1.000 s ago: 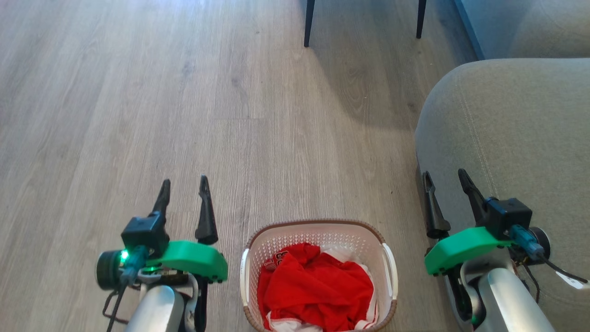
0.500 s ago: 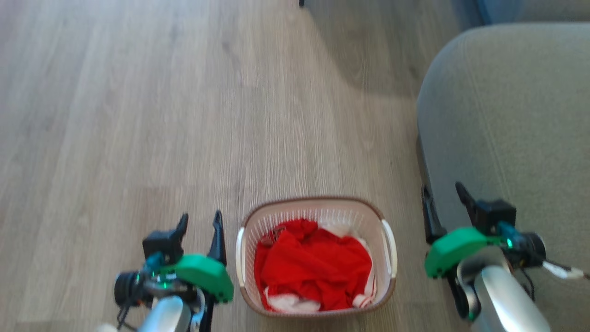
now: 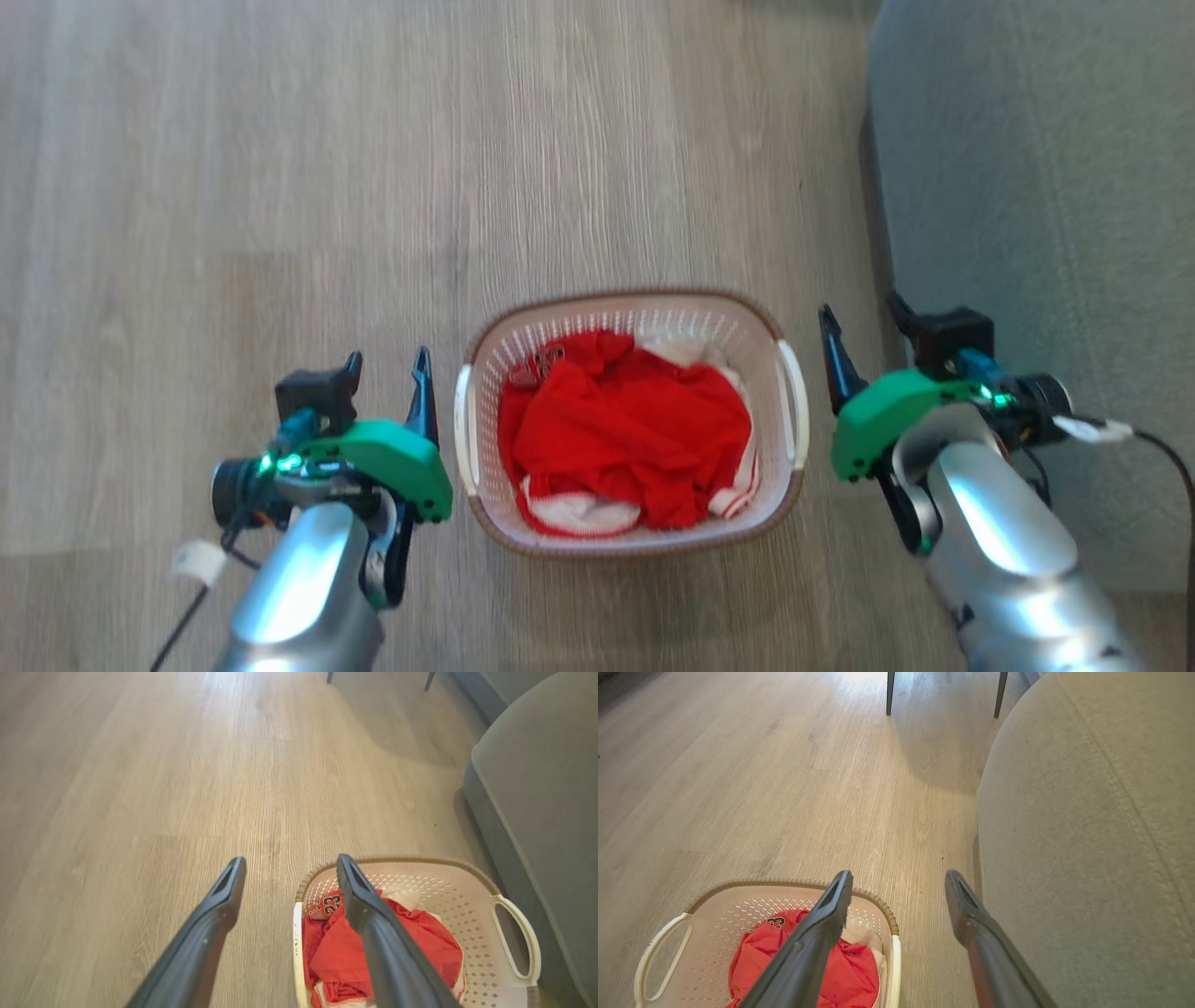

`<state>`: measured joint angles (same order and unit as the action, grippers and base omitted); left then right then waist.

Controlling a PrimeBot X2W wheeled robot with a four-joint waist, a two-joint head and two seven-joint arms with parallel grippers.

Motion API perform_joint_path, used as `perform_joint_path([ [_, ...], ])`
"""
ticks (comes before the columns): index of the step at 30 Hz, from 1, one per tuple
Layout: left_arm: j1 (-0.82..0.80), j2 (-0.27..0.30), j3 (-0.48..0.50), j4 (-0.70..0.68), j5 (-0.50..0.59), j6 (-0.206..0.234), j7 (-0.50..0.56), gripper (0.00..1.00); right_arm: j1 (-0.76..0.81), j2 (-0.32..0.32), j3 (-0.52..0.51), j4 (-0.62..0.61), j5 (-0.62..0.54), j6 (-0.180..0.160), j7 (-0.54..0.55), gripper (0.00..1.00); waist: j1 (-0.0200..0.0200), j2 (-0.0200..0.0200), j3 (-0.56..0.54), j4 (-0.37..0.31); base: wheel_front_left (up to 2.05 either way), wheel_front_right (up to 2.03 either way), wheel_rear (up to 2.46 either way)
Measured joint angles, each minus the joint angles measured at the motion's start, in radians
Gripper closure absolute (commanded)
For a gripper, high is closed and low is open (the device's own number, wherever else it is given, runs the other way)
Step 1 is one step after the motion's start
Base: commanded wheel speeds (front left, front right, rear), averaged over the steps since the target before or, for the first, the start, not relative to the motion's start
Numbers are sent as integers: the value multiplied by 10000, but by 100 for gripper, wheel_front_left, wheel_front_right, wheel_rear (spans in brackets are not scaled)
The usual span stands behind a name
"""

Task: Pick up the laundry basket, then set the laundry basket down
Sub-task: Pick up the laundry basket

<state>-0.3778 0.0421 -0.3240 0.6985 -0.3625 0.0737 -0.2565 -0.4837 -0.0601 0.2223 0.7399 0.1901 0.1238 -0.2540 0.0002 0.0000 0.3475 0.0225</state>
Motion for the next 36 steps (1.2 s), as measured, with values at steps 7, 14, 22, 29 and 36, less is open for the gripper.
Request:
perform_joint_path([
  [7,-1131,-44,-495,2234,-748,-558,0,0,-1091,-6,844,1687,462,0,2,0,-1,0,1005,32,0,0,0],
  [14,-2059,-73,-1511,3684,-1496,-1024,0,0,-2092,-8,1411,3135,1028,0,61,0,-1,0,1800,72,0,0,0],
  [22,-3237,-102,-2800,4608,-2489,-1264,205,0,-3201,-10,1856,4280,1367,0,79,0,0,0,2819,156,0,0,0],
  [29,-3863,-111,-3703,4855,-3173,-1371,520,0,-3698,-10,2336,4773,1733,0,186,0,1,0,3527,225,0,0,0],
  [36,-3906,-111,-4343,4989,-3695,-1542,859,0,-3715,-12,2679,5012,2086,0,431,0,-1,2,3735,186,0,0,0],
])
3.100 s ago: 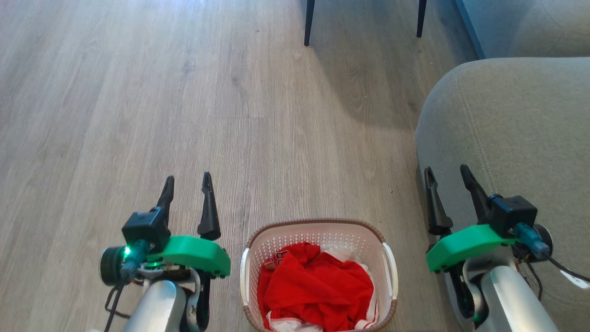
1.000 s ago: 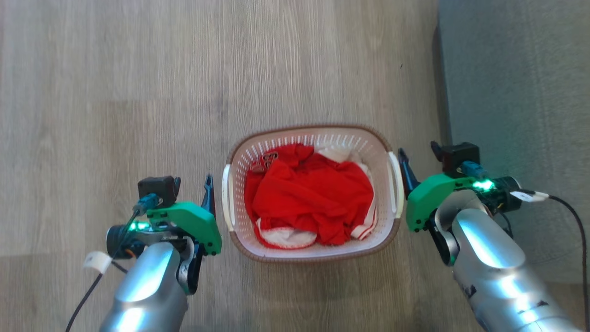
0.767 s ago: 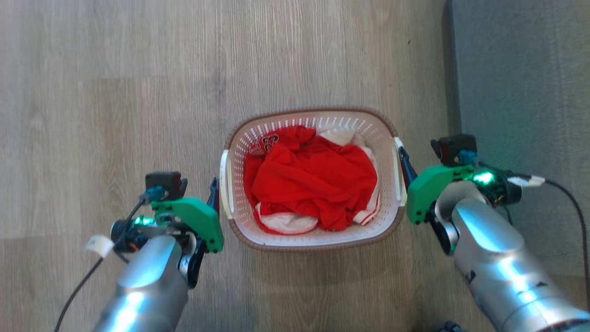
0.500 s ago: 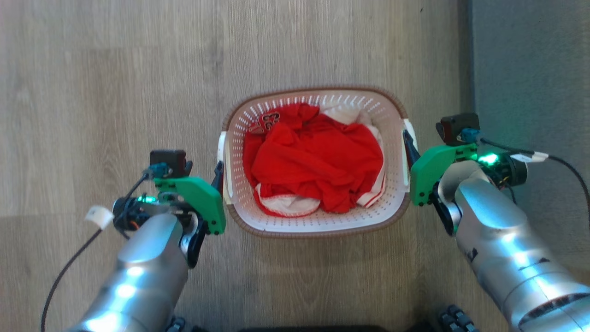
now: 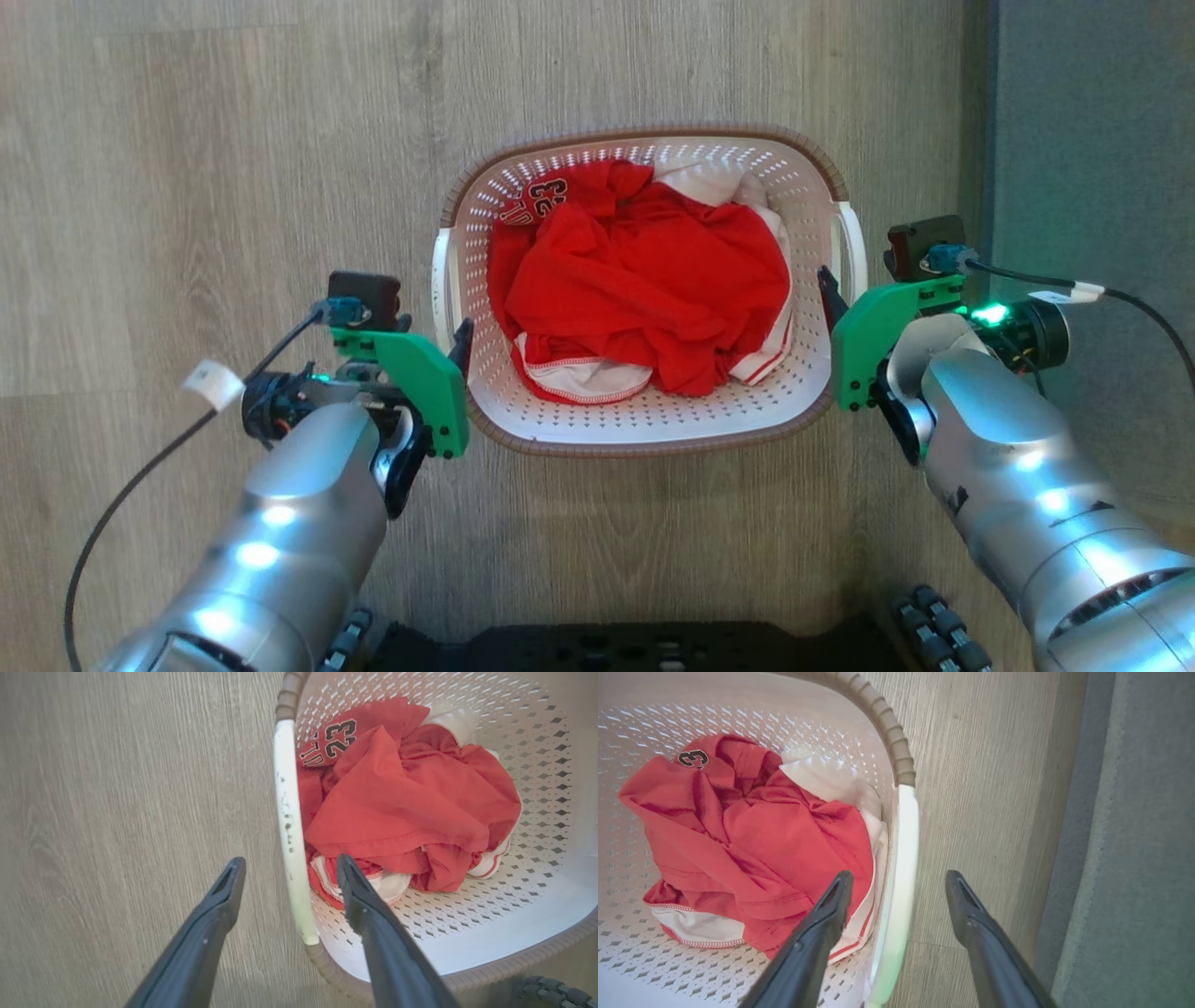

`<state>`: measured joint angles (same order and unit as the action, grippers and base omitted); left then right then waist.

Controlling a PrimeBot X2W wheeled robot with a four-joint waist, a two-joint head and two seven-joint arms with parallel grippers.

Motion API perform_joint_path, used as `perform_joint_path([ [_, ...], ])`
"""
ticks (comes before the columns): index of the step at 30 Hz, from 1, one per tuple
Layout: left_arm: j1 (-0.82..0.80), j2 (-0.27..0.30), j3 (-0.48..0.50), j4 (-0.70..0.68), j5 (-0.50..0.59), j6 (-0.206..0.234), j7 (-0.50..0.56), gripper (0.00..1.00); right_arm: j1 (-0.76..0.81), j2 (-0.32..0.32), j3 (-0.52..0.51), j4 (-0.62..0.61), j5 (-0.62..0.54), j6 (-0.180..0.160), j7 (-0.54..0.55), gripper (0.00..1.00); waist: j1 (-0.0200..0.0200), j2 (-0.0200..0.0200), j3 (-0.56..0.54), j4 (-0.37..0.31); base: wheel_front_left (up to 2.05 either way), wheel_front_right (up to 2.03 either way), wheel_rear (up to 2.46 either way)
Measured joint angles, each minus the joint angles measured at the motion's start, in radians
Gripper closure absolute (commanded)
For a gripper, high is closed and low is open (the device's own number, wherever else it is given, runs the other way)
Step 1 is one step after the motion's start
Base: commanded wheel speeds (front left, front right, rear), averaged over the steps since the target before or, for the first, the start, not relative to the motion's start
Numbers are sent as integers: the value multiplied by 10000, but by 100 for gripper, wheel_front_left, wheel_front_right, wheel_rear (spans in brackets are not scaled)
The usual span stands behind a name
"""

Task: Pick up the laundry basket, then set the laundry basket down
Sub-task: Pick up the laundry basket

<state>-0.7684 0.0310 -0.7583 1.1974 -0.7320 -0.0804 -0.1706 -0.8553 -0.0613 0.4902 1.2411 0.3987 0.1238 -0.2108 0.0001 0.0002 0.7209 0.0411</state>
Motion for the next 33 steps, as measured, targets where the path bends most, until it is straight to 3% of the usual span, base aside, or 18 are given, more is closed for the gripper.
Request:
perform_joint_path([
  [16,-828,0,-1352,107,-978,-130,920,0,-628,-2,932,100,897,0,913,0,0,0,709,-51,0,0,0],
  [33,-1544,0,-2391,144,-1601,52,1181,0,-1072,-4,1580,130,1574,0,968,0,0,-1,1348,50,0,0,0],
])
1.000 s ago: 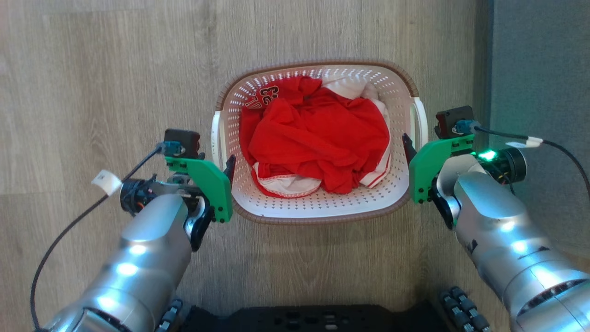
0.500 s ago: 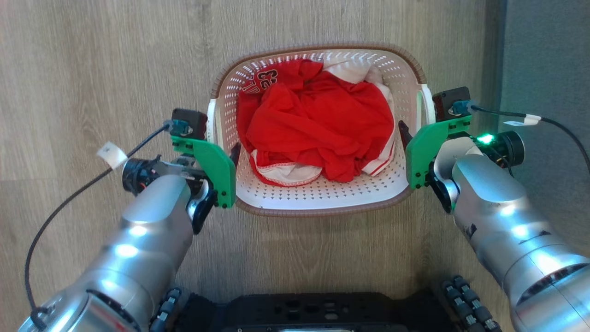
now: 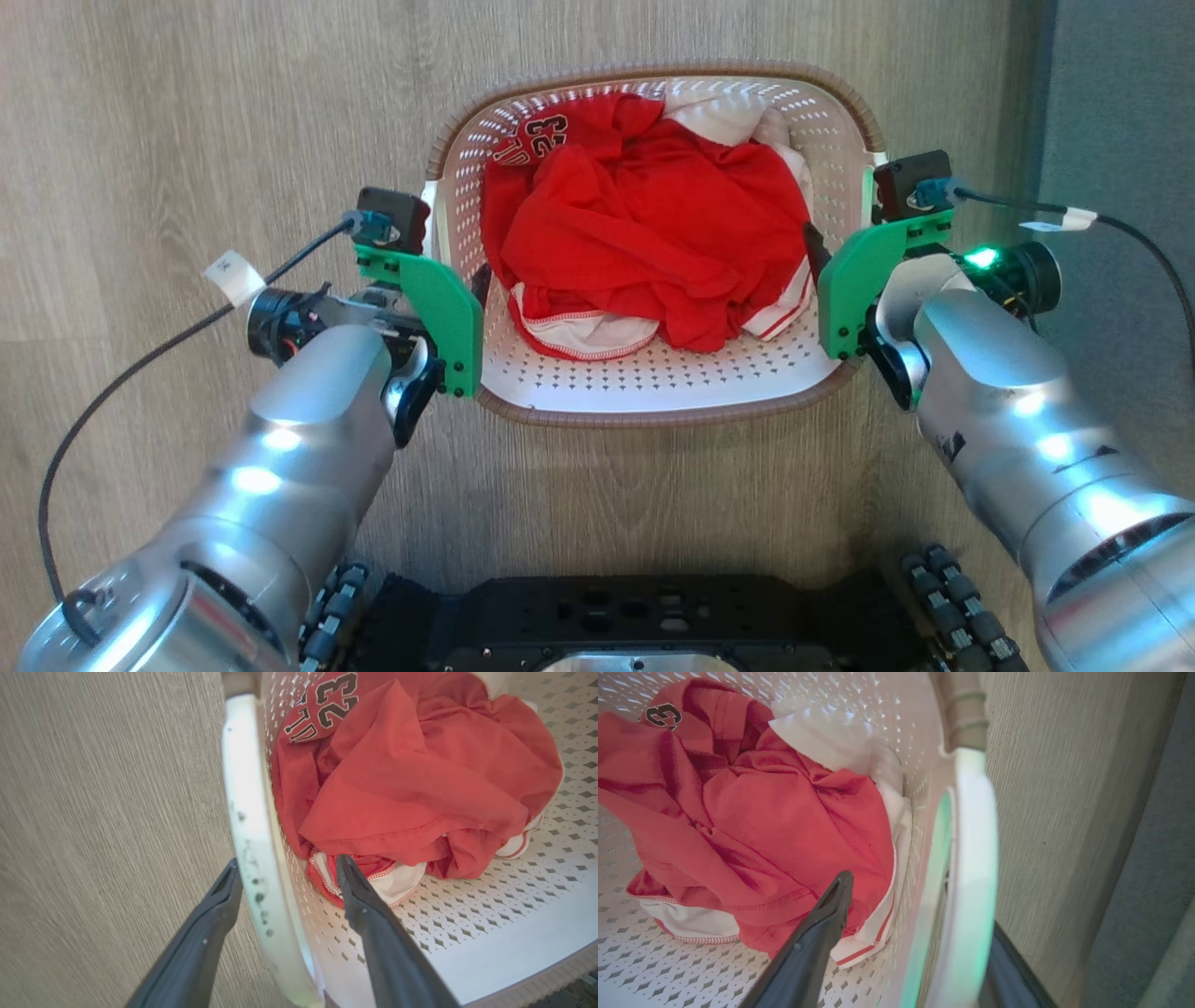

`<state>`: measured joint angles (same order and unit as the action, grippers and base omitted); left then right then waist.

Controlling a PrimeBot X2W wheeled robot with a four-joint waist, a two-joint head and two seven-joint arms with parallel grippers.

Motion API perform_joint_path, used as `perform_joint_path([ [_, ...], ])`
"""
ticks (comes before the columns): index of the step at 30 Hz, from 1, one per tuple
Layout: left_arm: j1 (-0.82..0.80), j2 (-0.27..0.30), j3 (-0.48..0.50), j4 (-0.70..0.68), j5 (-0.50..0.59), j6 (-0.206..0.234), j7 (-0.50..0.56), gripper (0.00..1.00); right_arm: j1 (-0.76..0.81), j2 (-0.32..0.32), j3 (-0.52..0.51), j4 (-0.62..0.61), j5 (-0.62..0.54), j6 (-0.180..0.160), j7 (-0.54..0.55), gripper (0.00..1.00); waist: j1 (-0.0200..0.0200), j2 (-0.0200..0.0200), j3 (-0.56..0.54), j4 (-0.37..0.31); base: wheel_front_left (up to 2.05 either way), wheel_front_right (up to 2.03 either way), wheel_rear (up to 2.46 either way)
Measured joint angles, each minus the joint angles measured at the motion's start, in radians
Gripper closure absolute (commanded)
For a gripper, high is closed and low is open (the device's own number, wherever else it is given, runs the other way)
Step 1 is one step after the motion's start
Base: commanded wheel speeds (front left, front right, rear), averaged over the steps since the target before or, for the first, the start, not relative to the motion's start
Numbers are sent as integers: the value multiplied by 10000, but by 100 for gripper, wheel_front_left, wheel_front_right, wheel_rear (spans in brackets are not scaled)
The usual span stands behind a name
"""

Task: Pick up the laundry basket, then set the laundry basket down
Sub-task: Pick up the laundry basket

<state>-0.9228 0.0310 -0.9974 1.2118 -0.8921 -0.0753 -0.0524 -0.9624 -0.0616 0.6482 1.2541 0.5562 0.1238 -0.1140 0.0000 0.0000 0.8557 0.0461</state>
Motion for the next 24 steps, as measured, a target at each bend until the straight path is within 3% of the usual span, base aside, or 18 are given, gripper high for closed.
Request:
perform_joint_path([
  [24,-463,2,-1256,-63,-871,136,-190,0,-387,-21,-132,382,138,0,215,0,0,0,370,83,0,0,0],
])
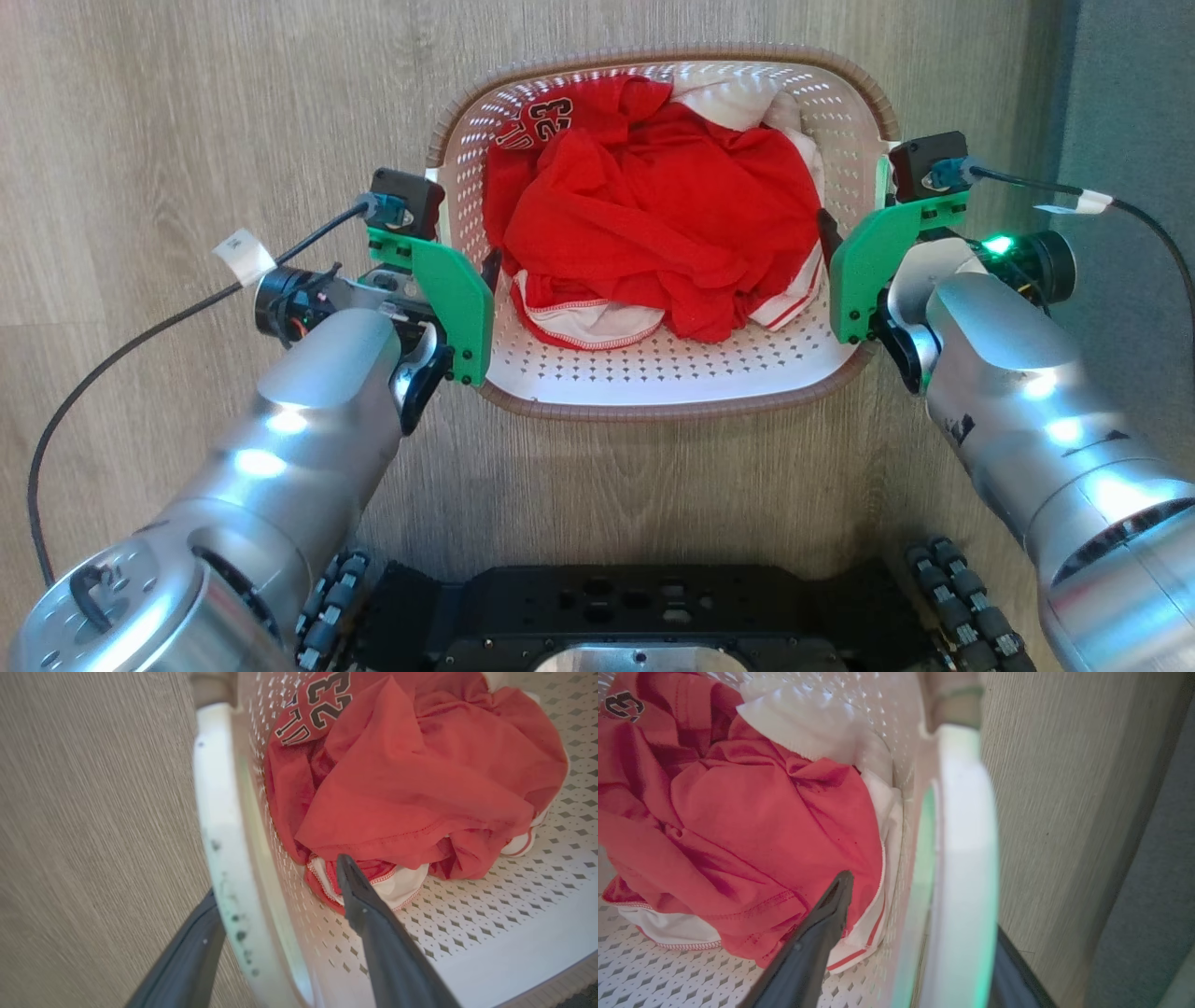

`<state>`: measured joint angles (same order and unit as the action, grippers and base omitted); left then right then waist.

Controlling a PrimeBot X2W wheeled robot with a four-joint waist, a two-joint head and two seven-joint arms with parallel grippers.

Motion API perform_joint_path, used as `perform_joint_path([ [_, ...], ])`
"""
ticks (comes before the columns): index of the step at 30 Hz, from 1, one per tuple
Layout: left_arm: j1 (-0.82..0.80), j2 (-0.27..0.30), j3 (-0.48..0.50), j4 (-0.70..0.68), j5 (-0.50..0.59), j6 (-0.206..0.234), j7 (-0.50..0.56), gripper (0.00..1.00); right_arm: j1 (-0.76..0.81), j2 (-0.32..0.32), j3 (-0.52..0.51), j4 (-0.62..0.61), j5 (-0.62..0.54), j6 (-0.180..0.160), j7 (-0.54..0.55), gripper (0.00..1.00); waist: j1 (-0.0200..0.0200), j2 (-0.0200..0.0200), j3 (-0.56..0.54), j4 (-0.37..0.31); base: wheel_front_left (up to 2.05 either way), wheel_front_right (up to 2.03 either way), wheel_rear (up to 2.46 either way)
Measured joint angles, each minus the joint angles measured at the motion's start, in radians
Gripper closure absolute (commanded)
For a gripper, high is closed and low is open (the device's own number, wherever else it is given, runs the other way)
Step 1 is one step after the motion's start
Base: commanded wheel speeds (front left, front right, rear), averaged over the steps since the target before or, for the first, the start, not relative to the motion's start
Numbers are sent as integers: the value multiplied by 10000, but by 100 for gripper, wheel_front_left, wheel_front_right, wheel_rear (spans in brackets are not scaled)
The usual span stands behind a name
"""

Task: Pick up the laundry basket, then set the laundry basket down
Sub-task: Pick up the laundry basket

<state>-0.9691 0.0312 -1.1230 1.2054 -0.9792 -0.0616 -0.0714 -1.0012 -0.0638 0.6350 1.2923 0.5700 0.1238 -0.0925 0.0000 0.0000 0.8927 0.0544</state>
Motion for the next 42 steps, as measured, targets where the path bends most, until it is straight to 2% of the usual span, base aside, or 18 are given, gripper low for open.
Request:
perform_joint_path([
  [8,-4,0,-290,-4,-278,2,-48,0,1,-71,-253,4,-151,0,48,1,0,0,41,13,0,0,0],
  [9,-4,0,-309,-8,-334,2,-46,9,1,-71,-284,4,-188,0,63,40,0,0,48,14,0,0,0],
  [10,-5,0,-322,-12,-380,2,-46,49,1,-71,-309,2,-209,0,119,67,0,0,55,17,0,0,0],
  [11,-6,0,-332,-15,-445,2,-46,86,1,-71,-339,4,-238,0,125,100,0,0,64,19,0,0,0],
  [12,-7,2,-339,-2,-491,19,-46,100,1,-71,-368,4,-257,0,130,100,0,0,71,20,0,0,0],
  [27,-61,6,-769,-13,-1185,-12,245,100,5,-77,-640,12,-314,0,359,100,0,0,-19,88,0,0,0],
  [42,299,15,-1235,6,-1632,-301,1183,100,313,-73,-207,12,38,0,2268,100,0,0,-1121,64,0,0,0],
])
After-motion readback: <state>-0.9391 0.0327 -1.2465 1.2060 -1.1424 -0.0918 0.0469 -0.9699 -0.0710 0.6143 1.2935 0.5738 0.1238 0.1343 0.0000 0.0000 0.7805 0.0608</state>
